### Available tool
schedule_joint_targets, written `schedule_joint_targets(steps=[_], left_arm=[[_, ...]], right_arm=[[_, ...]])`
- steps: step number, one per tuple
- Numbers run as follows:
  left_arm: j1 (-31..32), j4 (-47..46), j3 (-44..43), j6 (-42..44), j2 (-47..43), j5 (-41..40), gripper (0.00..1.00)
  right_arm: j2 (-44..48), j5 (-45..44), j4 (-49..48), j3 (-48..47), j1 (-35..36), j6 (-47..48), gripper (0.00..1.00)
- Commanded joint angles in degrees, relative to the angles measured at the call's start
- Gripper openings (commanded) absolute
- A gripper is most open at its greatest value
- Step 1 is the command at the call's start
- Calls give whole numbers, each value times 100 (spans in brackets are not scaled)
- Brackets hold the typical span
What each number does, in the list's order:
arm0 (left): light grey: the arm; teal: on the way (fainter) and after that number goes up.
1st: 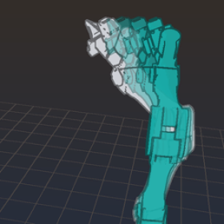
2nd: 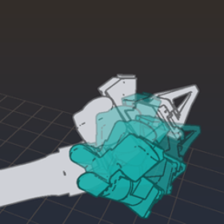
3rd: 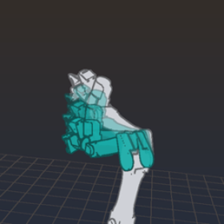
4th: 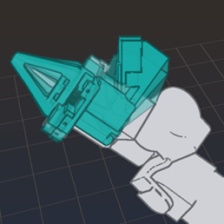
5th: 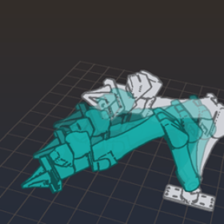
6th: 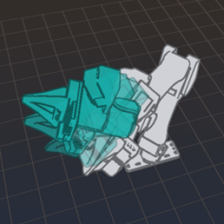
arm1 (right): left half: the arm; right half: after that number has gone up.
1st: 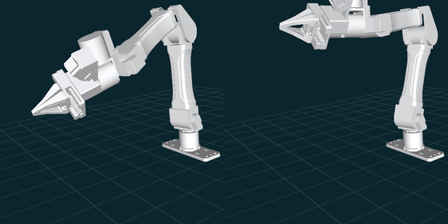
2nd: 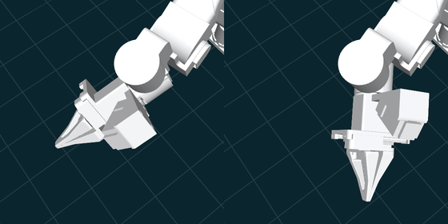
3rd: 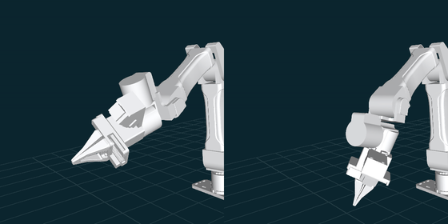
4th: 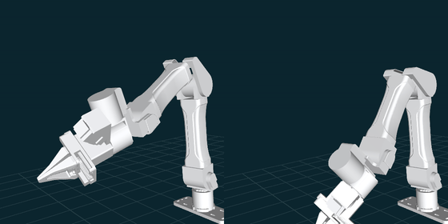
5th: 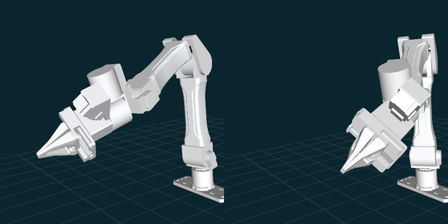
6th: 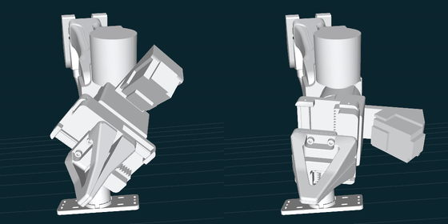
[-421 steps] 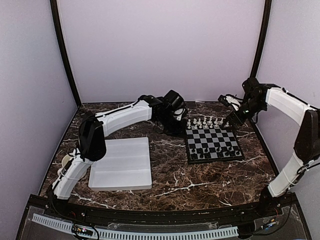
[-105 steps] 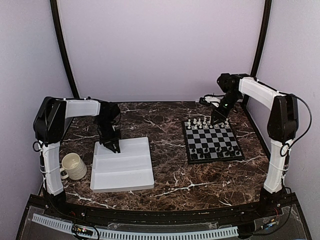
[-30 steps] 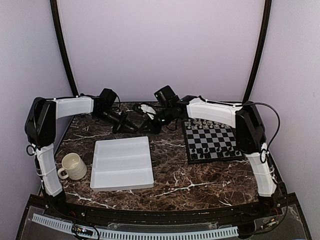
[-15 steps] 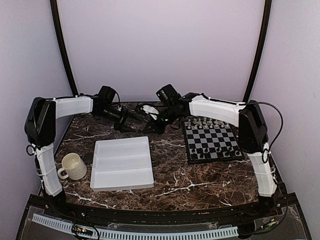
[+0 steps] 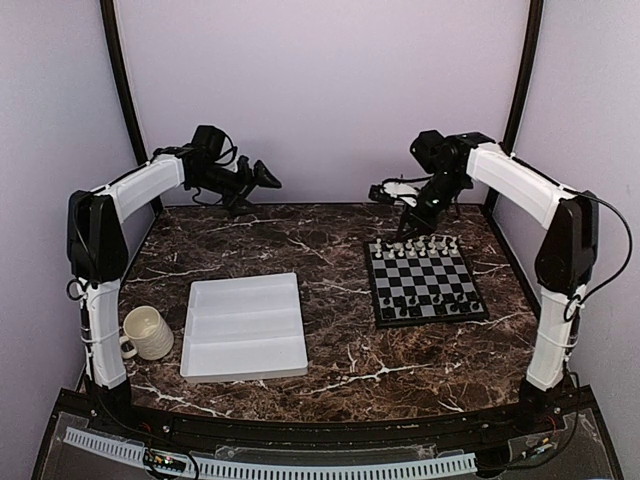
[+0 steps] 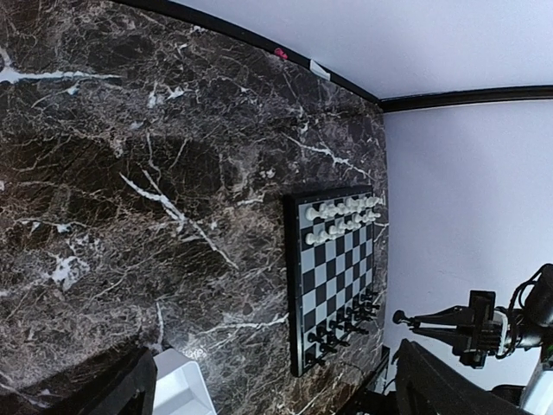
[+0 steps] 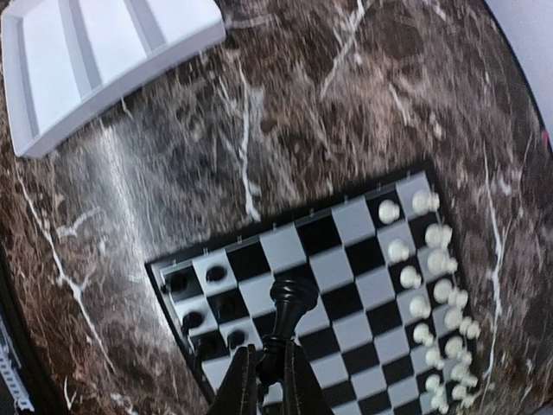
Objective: Set up the chess pieces on the board
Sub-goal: Place the queen at e8.
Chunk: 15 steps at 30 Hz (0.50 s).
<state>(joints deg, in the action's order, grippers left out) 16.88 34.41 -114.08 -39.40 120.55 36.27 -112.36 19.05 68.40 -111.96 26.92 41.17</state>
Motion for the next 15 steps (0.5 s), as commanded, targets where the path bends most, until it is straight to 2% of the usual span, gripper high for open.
schedule_joint_targets(steps=[1, 7, 15], left_arm=[[8, 524, -55, 515, 202, -210, 99], [-1, 665, -9, 349, 291, 190, 99], [-31, 532, 170, 200, 305, 452, 99]], right_arm=[[388, -685, 1284, 520, -266, 488, 0], [832, -1062, 1279, 1531, -320, 701, 0], [347, -1197, 1279, 1324, -257, 444, 0]])
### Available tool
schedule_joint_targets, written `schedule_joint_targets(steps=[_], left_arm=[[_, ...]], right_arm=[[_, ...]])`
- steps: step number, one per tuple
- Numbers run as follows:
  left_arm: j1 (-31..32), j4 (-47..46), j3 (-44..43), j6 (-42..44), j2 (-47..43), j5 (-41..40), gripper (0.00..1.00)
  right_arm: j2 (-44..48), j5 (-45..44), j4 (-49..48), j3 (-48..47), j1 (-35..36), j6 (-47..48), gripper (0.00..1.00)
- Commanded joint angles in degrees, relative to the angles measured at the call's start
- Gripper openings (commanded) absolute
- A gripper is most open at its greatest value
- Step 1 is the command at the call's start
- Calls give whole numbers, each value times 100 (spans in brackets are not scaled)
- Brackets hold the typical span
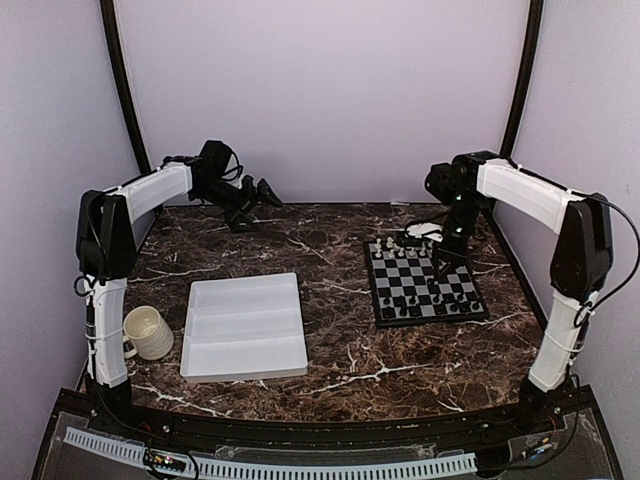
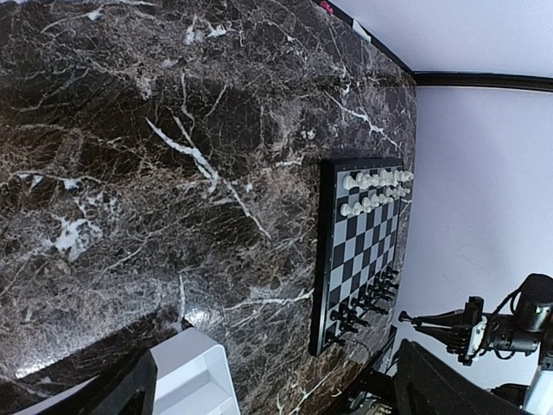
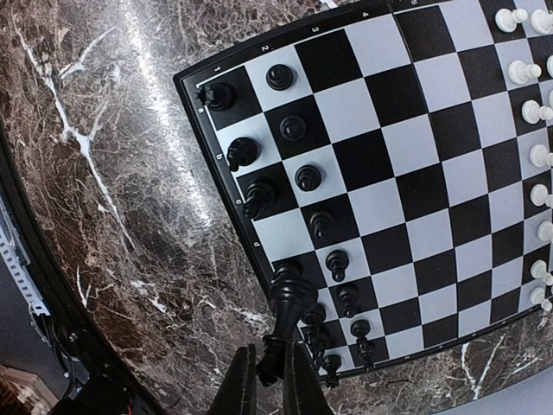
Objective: Set up the chess pieces on the board
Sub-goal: Place the queen at e8.
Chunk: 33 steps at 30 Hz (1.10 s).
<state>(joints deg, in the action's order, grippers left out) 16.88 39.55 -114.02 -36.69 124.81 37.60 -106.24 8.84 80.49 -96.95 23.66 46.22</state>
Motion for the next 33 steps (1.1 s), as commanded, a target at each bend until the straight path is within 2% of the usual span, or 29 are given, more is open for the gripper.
schedule_joint_targets(steps=[1, 21, 33], left_arm=[[-33, -8, 184, -167, -123, 371, 99], [-45, 146, 213, -176, -139, 467, 99], [-38, 133, 341, -185, -168, 461, 99]], right_arm=[[-333, -199, 72, -191, 75, -82, 0], [-721, -625, 66, 436, 451, -300, 0], [-944, -751, -33, 334, 448, -402, 0]])
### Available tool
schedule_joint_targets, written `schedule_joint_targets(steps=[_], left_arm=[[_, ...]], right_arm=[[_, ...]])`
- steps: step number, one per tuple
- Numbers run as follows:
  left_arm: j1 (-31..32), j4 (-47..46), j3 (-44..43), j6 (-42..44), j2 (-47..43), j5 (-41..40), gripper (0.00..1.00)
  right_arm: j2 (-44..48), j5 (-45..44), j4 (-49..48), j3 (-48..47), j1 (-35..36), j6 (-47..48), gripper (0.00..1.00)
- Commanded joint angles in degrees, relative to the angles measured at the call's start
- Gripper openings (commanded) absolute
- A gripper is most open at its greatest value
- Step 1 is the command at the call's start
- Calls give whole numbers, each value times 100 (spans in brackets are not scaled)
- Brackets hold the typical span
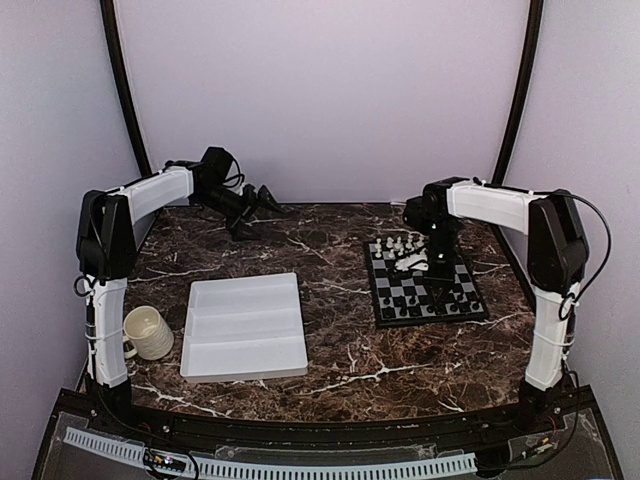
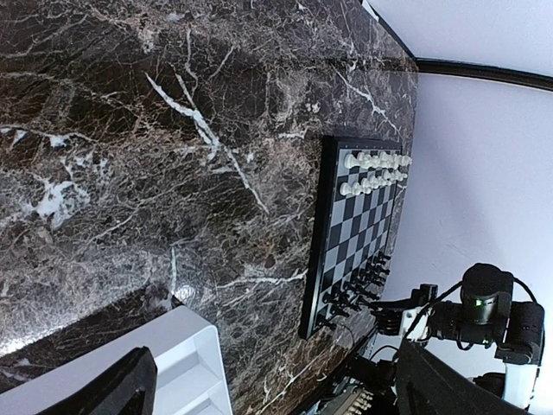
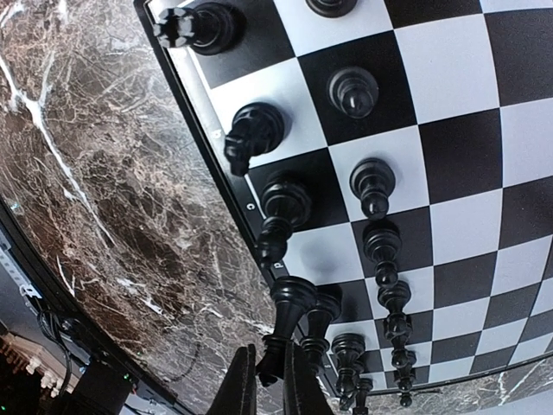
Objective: Set up the chess pieces on the board
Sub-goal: Place the queen at e8.
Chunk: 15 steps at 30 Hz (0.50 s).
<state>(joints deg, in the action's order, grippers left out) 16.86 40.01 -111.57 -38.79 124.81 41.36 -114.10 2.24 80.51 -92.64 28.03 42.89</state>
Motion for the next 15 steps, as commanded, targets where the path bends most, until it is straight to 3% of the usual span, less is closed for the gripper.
schedule_joint_targets(steps=[1, 15], left_arm=[[-35, 64, 117, 22, -168, 87, 99], [-34, -133, 289, -81, -159, 176, 99]], right_arm=[[-175, -92, -46, -112, 11, -78, 0], [-319, -118, -132, -168, 9, -159, 0]])
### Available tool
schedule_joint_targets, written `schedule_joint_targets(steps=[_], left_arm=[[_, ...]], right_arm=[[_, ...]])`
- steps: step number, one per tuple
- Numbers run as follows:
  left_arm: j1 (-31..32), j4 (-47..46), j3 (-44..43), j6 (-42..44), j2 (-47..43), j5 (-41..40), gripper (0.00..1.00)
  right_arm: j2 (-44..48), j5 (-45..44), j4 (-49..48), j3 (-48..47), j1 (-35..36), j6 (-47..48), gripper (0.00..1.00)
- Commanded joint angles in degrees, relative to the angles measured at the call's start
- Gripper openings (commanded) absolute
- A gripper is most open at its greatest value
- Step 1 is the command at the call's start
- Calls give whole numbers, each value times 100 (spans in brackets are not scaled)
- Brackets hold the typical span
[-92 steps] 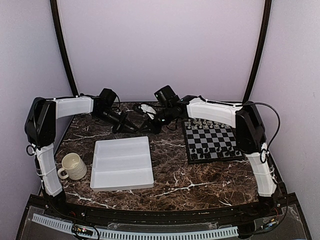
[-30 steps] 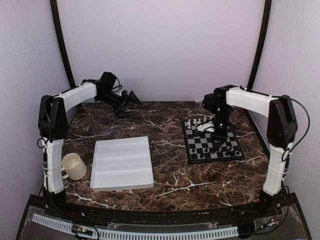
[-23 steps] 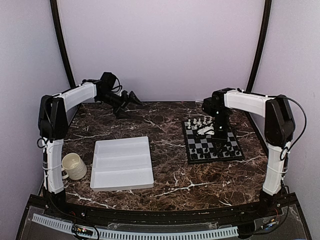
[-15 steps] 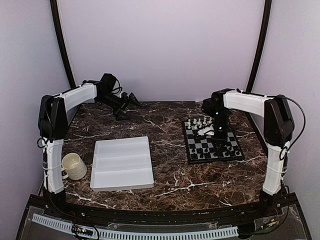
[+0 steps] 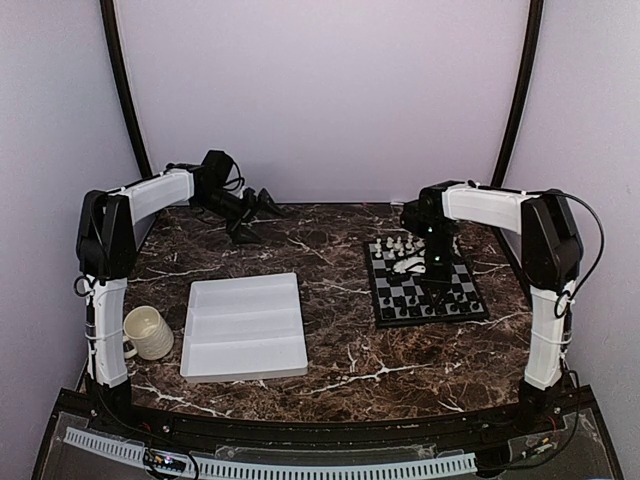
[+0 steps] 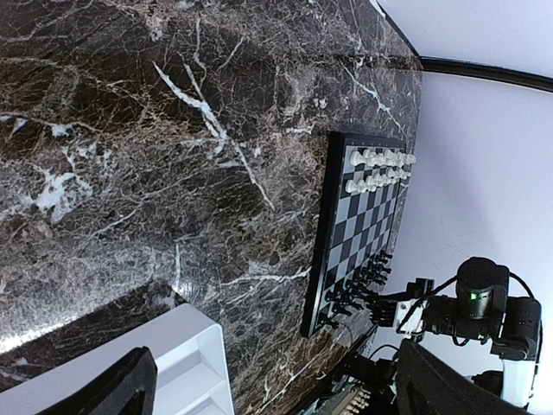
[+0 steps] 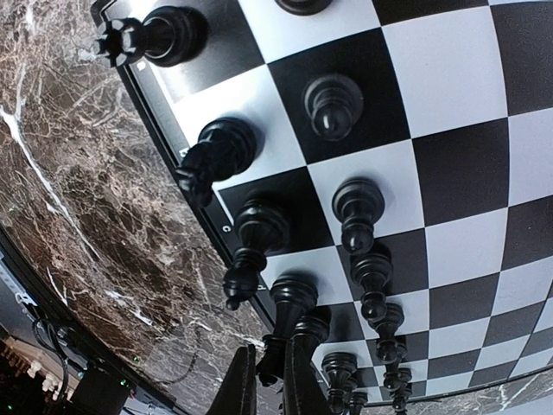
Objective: Set up the chess pieces on the board
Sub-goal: Place the queen at e8.
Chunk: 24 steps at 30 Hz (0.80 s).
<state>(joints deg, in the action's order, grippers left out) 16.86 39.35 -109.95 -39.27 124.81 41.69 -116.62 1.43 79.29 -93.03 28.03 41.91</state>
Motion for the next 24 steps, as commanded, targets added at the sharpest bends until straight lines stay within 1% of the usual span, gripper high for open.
schedule_joint_targets(steps=[1, 18, 24], left_arm=[[-34, -81, 144, -45, -159, 153, 99], [-34, -261, 314, -158, -159, 273, 99], [-34, -328, 348, -193, -136, 310, 99]], right_arm=[[-71, -35, -16, -127, 12, -60, 0], [-154, -20, -28, -220, 9, -87, 16], [-138, -50, -21, -241, 9, -95, 20]])
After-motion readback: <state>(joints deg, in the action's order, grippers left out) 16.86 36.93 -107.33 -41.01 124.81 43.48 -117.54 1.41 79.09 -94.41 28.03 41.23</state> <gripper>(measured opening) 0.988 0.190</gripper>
